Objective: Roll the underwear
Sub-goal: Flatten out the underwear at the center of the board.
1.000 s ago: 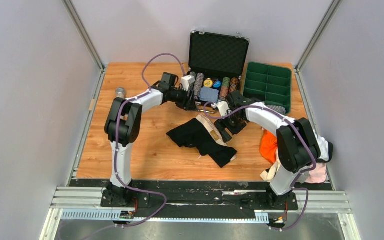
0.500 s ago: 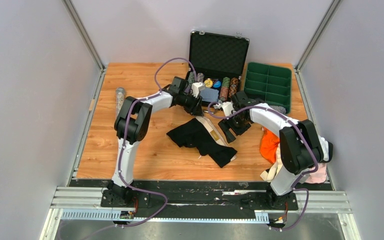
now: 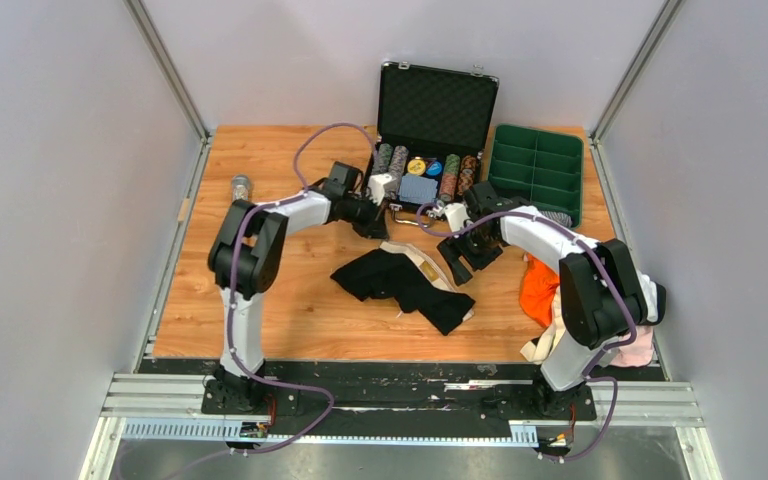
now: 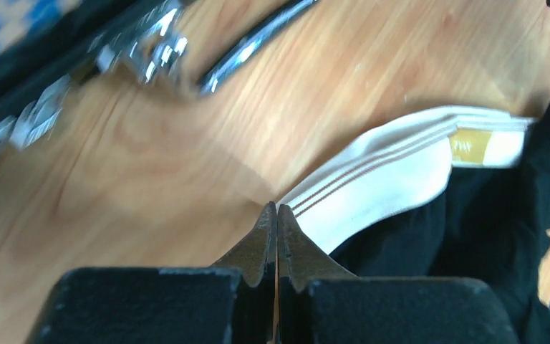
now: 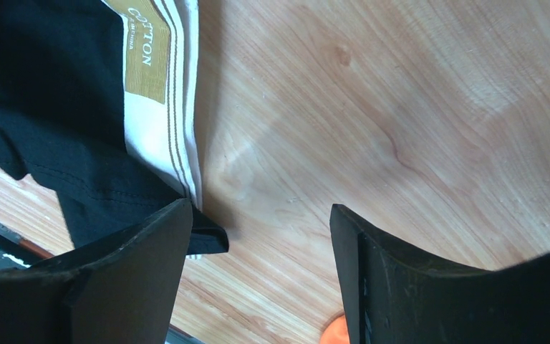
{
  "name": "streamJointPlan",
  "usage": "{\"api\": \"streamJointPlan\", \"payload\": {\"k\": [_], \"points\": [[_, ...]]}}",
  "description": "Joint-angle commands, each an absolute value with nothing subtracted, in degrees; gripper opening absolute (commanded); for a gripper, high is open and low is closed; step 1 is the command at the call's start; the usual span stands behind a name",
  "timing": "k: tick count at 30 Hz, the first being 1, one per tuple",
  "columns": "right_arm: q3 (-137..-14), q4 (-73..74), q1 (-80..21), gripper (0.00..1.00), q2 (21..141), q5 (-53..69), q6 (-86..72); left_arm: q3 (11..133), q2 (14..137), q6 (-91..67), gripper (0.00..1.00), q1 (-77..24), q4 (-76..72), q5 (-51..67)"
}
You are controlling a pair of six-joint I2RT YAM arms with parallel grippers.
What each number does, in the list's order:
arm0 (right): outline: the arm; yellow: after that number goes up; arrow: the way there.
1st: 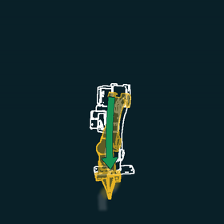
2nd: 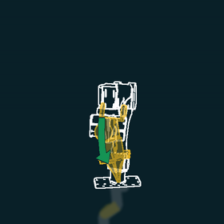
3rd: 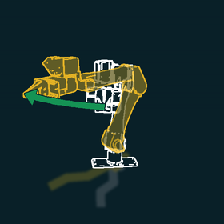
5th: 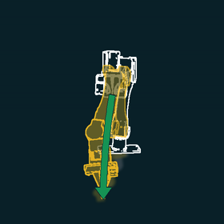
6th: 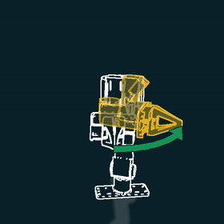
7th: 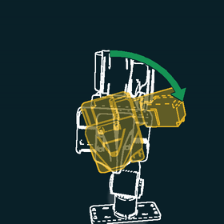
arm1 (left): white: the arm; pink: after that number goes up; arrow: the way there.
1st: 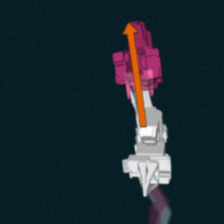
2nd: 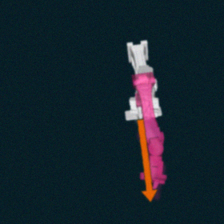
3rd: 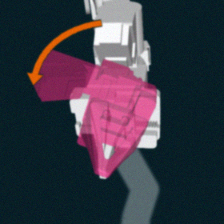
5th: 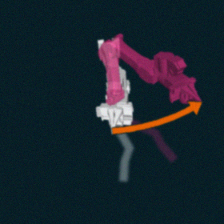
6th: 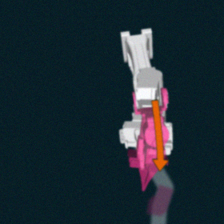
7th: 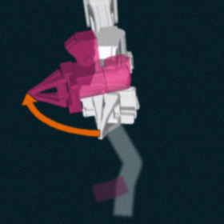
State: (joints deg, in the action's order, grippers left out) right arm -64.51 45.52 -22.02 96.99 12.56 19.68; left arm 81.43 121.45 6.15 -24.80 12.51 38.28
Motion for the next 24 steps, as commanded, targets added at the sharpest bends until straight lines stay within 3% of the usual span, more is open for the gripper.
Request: {"api": "streamJointPlan", "payload": {"k": [1,9,17,24], "points": [[-65.8,45.0,-21.7,0.72,96.2,16.7,19.2,72.2,105.1,3.8,0.0,-19.9,10.6,34.7],[-71.8,46.4,-22.1,0.69,99.7,22.2,19.6,53.9,86.0,1.6,0.0,-9.5,11.4,29.0],[-85.5,47.0,-24.7,0.68,109.3,26.9,15.6,50.9,88.1,-0.9,0.0,-9.4,10.1,25.8],[-98.5,43.9,-31.3,0.61,118.9,17.9,12.6,50.3,88.4,-1.1,0.0,-9.4,9.7,25.2]]}}
